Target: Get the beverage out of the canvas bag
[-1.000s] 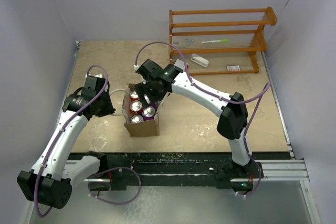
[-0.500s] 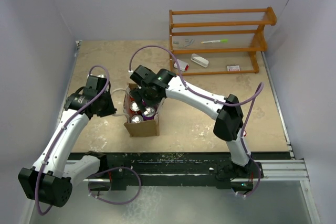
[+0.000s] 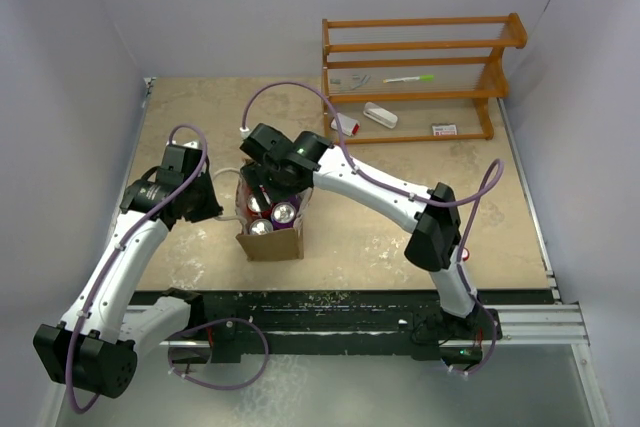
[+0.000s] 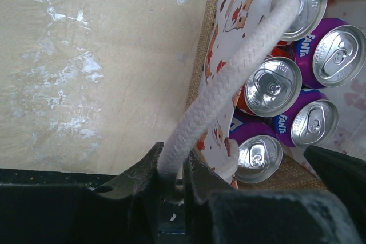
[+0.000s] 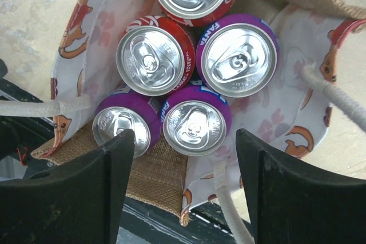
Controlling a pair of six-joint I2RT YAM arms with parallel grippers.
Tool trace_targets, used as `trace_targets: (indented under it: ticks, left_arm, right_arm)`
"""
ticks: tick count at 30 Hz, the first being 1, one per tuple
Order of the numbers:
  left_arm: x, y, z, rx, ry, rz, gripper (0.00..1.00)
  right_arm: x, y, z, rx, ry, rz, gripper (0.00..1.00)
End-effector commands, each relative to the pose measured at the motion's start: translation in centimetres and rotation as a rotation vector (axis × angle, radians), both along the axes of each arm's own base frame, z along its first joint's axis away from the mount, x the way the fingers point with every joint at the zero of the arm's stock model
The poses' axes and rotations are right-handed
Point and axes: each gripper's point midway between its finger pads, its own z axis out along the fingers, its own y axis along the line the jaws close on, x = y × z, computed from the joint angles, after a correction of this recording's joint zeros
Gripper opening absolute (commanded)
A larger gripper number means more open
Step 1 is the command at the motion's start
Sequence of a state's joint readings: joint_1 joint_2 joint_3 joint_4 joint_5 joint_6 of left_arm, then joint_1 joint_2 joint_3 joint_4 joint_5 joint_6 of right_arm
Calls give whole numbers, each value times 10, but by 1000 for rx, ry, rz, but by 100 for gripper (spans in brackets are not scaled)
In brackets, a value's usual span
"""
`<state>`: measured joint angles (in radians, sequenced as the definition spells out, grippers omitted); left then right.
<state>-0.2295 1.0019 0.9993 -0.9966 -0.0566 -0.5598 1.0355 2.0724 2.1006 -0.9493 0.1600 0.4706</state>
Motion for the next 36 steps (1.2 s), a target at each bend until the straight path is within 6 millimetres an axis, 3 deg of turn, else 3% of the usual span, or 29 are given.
trace_targets:
  ticks: [1, 12, 14, 19, 36]
  left_arm:
    - [4, -3, 4, -19, -36, -17, 21]
    - [4, -4, 5, -25, -46, -20, 21]
    - [4, -4, 5, -26, -46, -21, 21]
    - [4, -4, 6, -25, -48, -22, 21]
    - [6, -6, 4, -30, -43, -32, 21]
  right_arm:
    - [-3, -8, -10, -44, 4, -82, 72]
    - [-2, -26, -47, -177, 26, -145, 73]
    - [-9, -23, -53, -169, 68, -147, 73]
    - [-3, -20, -59, -181, 45, -130, 66]
    - [-15, -36, -107, -289, 95, -119, 73]
